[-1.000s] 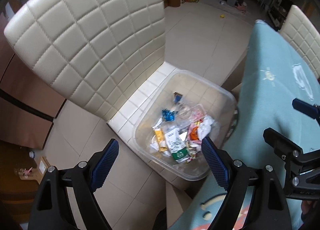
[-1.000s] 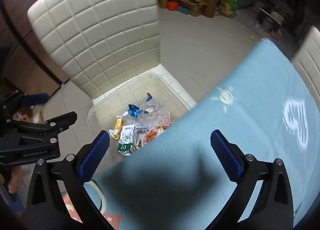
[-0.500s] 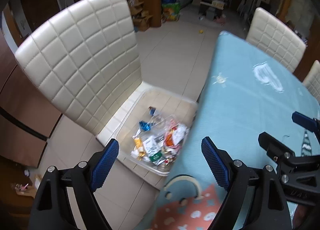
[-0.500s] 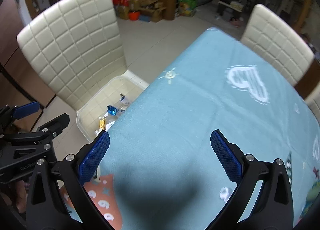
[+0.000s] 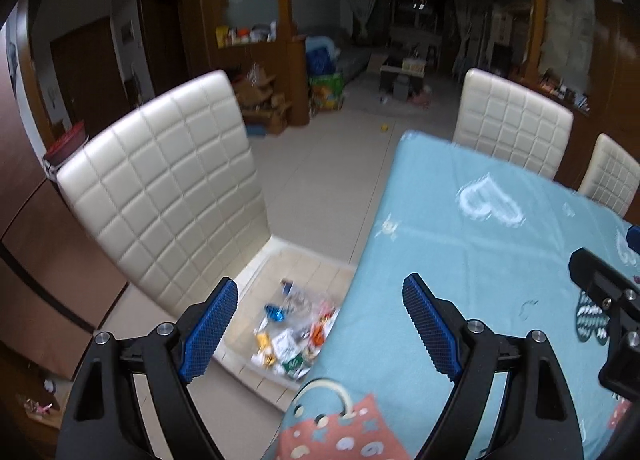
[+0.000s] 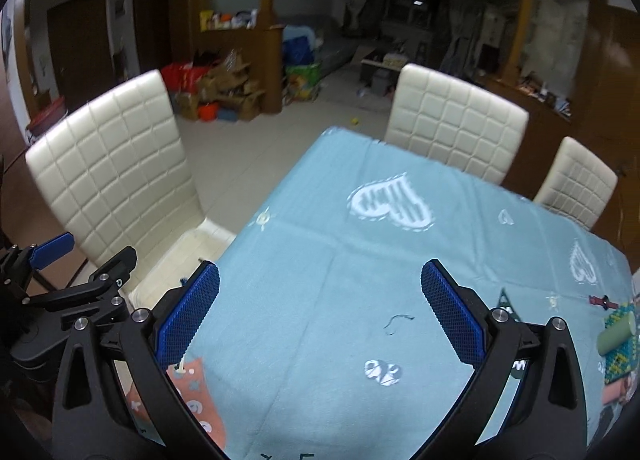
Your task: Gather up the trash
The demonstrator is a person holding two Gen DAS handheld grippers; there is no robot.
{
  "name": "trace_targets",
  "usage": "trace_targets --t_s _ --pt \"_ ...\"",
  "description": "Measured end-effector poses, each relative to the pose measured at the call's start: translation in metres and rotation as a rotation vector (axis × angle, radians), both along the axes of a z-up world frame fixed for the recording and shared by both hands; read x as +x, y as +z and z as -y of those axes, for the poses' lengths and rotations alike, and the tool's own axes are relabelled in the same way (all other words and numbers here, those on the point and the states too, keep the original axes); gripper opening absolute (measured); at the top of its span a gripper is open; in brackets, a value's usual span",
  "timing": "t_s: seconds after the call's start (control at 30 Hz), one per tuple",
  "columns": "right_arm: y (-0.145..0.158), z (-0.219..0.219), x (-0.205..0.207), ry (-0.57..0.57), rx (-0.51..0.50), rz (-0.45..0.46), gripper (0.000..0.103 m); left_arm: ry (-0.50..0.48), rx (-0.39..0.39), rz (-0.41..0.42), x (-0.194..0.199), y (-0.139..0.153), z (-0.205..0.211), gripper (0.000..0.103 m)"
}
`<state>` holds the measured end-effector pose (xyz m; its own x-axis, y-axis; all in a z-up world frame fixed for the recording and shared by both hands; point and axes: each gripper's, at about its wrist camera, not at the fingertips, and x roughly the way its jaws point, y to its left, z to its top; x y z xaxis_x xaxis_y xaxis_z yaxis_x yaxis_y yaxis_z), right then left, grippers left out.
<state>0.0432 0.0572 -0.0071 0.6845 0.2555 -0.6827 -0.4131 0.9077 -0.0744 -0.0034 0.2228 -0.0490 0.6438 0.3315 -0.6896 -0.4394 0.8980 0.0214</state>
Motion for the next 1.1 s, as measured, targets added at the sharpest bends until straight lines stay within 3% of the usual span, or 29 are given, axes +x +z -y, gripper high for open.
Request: trace_targets --t_s 0.23,0.77,1.1 --pt "0.020 0.023 -0.013 -0.039 0.030 0.087 0.100 -0.053 0.062 0.133 -0.006 0.031 0.027 0.083" --pt "0.031 0.054 -0.025 -0.093 0.077 0.128 0.100 -0.137 0.121 0.182 -0.005 0.044 0.066 0.083" --pt "0.033 0.074 -0.021 -0.138 0.094 0.137 0.100 -0.148 0.115 0.227 -0.004 0.052 0.073 0.083"
